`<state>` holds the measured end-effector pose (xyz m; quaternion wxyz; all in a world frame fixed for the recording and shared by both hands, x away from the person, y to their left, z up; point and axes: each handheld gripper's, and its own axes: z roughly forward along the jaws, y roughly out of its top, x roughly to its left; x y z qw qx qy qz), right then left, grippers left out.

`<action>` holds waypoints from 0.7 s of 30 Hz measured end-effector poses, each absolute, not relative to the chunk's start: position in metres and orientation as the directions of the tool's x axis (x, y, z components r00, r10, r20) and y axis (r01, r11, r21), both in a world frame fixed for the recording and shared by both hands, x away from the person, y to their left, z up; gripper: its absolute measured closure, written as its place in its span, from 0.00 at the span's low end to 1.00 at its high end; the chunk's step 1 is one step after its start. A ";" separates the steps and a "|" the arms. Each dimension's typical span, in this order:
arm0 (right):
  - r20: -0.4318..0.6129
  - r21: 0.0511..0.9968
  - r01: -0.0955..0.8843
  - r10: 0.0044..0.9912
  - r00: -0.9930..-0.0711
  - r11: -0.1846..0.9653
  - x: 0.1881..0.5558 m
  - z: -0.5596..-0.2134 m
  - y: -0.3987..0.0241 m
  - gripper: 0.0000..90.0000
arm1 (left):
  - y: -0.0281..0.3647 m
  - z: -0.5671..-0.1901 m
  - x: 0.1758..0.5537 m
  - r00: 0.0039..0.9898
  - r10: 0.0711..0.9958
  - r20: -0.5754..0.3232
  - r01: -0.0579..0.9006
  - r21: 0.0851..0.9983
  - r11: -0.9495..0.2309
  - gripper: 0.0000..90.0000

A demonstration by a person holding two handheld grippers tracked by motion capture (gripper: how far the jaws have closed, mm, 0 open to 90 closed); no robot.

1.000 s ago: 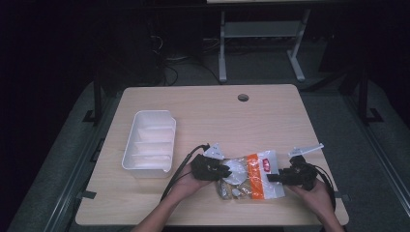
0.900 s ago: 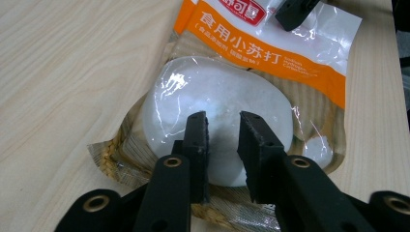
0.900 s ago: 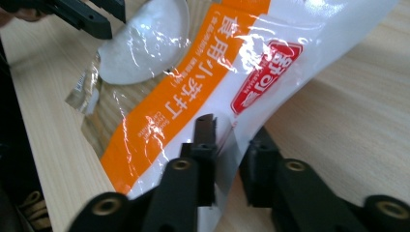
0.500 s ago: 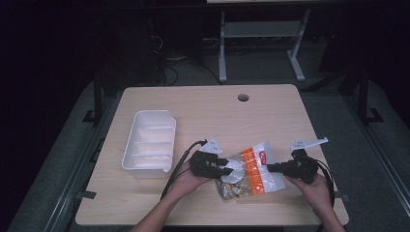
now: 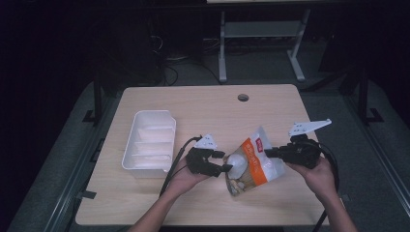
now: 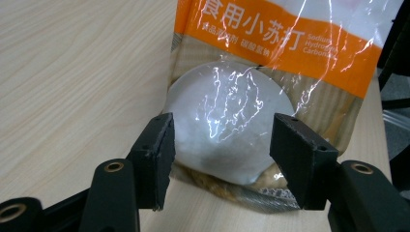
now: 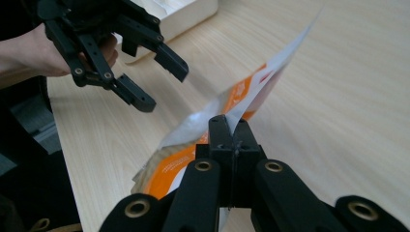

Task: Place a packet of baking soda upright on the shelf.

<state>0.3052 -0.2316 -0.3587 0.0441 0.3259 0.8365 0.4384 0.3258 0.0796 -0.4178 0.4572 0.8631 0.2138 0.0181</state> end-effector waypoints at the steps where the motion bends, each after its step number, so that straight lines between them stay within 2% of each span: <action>1: 0.196 0.763 0.494 0.581 -0.790 0.416 0.305 -0.354 -0.228 1.00 | 0.080 -0.417 0.326 0.909 0.383 -0.164 0.350 0.798 -0.490 0.45; 11: 0.110 0.772 0.405 0.525 -0.844 0.490 0.303 -0.323 -0.202 1.00 | 0.085 -0.412 0.324 0.908 0.384 -0.165 0.344 0.817 -0.463 0.43; 21: 0.053 0.764 0.330 0.456 -0.889 0.555 0.296 -0.306 -0.183 1.00 | 0.086 -0.408 0.321 0.917 0.368 -0.154 0.318 0.838 -0.443 0.36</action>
